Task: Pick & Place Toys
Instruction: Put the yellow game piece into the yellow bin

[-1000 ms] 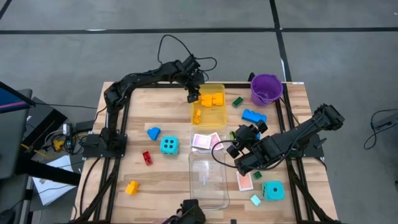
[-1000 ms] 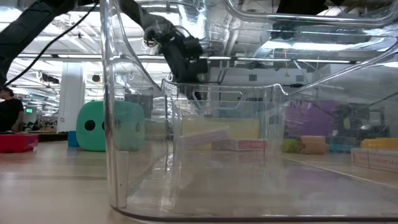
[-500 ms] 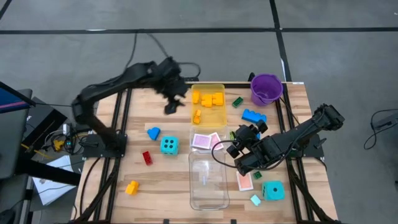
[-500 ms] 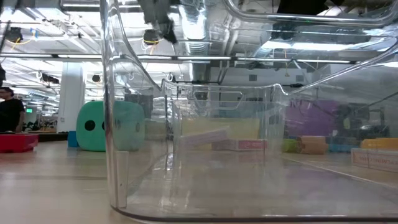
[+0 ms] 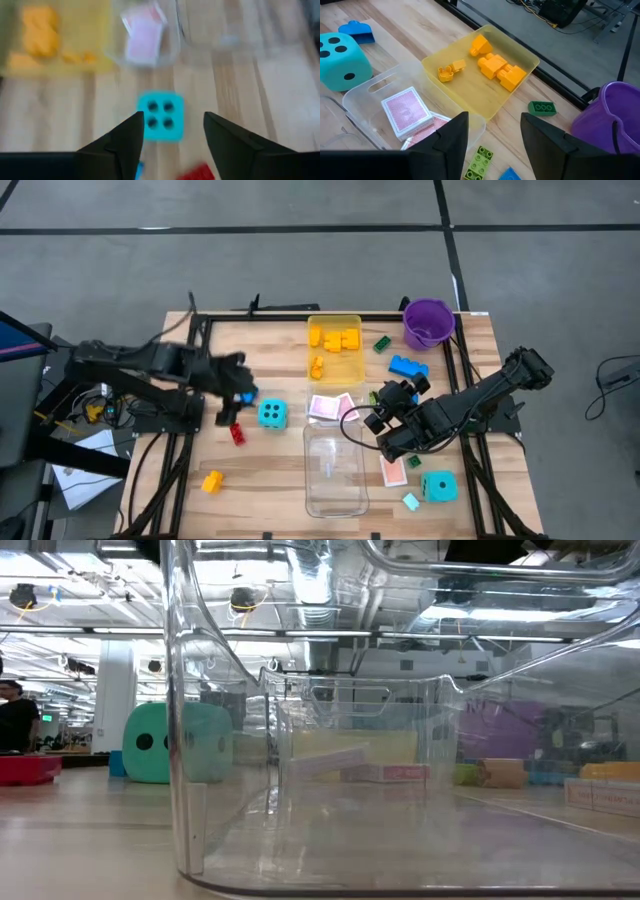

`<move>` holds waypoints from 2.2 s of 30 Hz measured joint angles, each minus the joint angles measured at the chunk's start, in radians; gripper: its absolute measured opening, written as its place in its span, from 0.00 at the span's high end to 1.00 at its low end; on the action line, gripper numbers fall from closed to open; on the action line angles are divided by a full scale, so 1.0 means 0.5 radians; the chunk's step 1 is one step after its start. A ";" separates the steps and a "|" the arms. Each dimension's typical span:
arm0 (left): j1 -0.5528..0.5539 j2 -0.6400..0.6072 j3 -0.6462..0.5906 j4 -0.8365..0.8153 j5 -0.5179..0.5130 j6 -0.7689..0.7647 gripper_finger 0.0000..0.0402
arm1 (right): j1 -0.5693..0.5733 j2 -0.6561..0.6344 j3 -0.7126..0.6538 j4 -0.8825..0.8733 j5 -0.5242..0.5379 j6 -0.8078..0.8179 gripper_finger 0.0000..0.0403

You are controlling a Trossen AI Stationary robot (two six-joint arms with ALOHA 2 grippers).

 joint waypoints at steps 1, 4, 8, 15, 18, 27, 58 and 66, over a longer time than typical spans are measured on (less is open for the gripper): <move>-0.062 -0.012 -0.075 -0.002 -0.010 -0.056 0.46 | 0.000 0.000 0.000 0.002 -0.002 0.000 0.57; -0.243 0.016 -0.291 0.005 0.010 -0.195 0.38 | 0.000 0.000 0.000 0.007 -0.008 0.000 0.57; -0.470 0.155 -0.525 0.010 0.084 -0.220 0.28 | 0.000 0.000 0.000 0.007 -0.013 -0.001 0.57; -0.762 0.414 -0.697 0.122 0.096 -0.191 0.25 | 0.000 0.000 0.000 0.006 -0.020 -0.002 0.57; -0.840 0.527 -0.723 0.210 -0.015 -0.070 0.26 | 0.002 0.000 0.000 0.006 -0.020 -0.004 0.57; -0.862 0.743 -0.740 0.218 -0.139 0.041 0.26 | 0.002 0.000 0.000 0.006 -0.051 -0.004 0.57; -0.897 0.282 -0.736 0.219 0.978 -2.489 0.26 | 0.006 0.000 0.000 0.036 -0.055 0.000 0.57; -0.988 0.316 -0.749 0.229 0.971 -2.835 0.26 | 0.006 0.000 0.000 0.035 -0.057 -0.002 0.57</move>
